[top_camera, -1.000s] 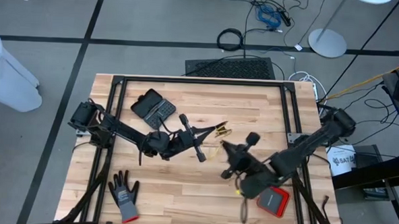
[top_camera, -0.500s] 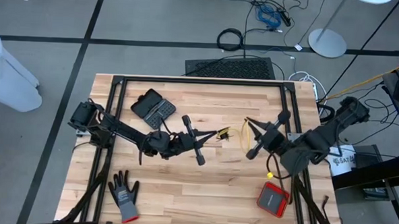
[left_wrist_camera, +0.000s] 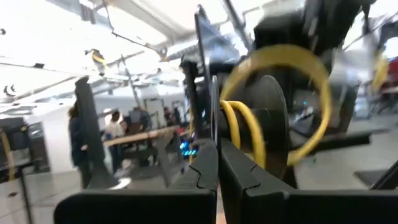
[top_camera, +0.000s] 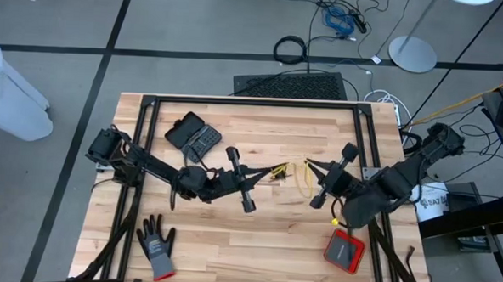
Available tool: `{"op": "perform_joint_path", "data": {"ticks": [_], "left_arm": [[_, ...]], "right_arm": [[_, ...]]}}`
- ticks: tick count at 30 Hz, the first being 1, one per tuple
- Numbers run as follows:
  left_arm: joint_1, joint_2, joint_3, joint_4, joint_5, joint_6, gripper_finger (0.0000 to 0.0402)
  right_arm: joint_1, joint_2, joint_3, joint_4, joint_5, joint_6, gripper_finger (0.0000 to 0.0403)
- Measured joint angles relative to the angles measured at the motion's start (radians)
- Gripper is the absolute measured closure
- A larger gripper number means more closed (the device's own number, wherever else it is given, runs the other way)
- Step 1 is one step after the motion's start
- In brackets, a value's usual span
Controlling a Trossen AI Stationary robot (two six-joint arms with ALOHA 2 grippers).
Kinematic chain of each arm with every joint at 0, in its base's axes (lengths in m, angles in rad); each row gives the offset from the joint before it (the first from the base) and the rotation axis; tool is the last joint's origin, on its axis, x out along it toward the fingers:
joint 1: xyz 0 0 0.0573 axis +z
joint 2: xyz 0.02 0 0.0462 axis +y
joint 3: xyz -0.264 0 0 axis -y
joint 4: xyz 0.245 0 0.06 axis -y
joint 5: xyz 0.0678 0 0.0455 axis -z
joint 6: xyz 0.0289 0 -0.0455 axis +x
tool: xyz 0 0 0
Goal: Coil cords
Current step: Coil the yellow wire onto the spool
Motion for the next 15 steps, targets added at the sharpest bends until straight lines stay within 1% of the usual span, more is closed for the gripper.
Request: {"op": "perform_joint_path", "data": {"ticks": [4, 7, 11, 13, 15], "left_arm": [[-0.018, -0.024, 0.0, 0.021, 0.007, 0.0, 0.04], [-0.025, -0.044, 0.0, 0.02, 0.006, 0.001, 0.04], [-0.026, -0.067, 0.0, 0.018, 0.002, 0.005, 0.04], [-0.026, -0.074, 0.0, 0.003, -0.013, 0.015, 0.04], [-0.026, -0.084, 0.0, -0.023, -0.035, 0.035, 0.04]], "right_arm": [[0.0, 0.051, -0.014, -0.226, -0.039, 0.282, 0.0403], [0.0, 0.096, -0.038, -0.321, -0.104, 0.426, 0.0403], [-0.003, 0.14, -0.076, -0.34, -0.243, 0.49, 0.0398], [0.009, 0.158, -0.082, -0.343, -0.312, 0.502, 0.0384], [0.028, 0.168, -0.082, -0.343, -0.385, 0.508, 0.0361]]}}
